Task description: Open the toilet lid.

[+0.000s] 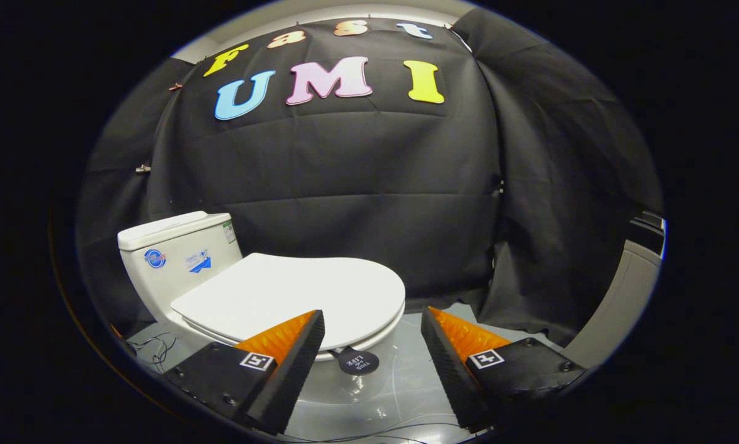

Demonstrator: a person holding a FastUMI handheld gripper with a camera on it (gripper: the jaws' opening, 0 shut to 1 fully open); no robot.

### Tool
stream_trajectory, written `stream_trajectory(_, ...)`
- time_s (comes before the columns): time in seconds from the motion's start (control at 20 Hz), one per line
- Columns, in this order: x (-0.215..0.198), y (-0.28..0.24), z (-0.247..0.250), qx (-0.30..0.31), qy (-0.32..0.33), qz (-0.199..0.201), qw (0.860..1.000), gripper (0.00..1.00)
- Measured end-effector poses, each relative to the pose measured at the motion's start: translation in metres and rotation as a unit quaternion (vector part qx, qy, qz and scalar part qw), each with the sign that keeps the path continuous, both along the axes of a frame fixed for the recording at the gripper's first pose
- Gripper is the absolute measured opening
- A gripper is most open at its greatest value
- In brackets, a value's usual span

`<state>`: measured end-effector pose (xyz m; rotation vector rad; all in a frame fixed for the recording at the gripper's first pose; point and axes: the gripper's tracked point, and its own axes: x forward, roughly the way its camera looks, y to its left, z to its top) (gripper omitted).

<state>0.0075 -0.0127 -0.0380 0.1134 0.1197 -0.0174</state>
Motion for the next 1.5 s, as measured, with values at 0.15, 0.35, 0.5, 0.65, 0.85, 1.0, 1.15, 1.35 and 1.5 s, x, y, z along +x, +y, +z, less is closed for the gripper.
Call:
stream_trajectory(0.15, 0.001, -0.001, -0.014, 0.023, 0.020, 0.002, 1.000, 0.99)
stream_trajectory(0.35, 0.003, 0.000, -0.040, 0.101, 0.067, 0.003, 0.993, 0.99)
stream_trajectory(0.5, 0.007, 0.006, -0.052, 0.195, 0.096, 0.013, 0.976, 0.99)
stream_trajectory(0.65, 0.007, 0.009, -0.062, 0.315, 0.125, 0.007, 0.941, 0.99)
stream_trajectory(0.85, 0.014, 0.008, -0.084, 0.434, 0.147, -0.005, 0.889, 0.99)
stream_trajectory(1.0, 0.018, 0.008, -0.086, 0.490, 0.148, 0.000, 0.859, 0.98)
stream_trajectory(1.15, 0.023, 0.012, -0.089, 0.536, 0.150, 0.011, 0.831, 0.96)
stream_trajectory(1.35, 0.028, 0.012, -0.098, 0.585, 0.150, 0.008, 0.797, 0.72)
stream_trajectory(1.5, 0.032, 0.013, -0.098, 0.599, 0.148, 0.019, 0.787, 0.64)
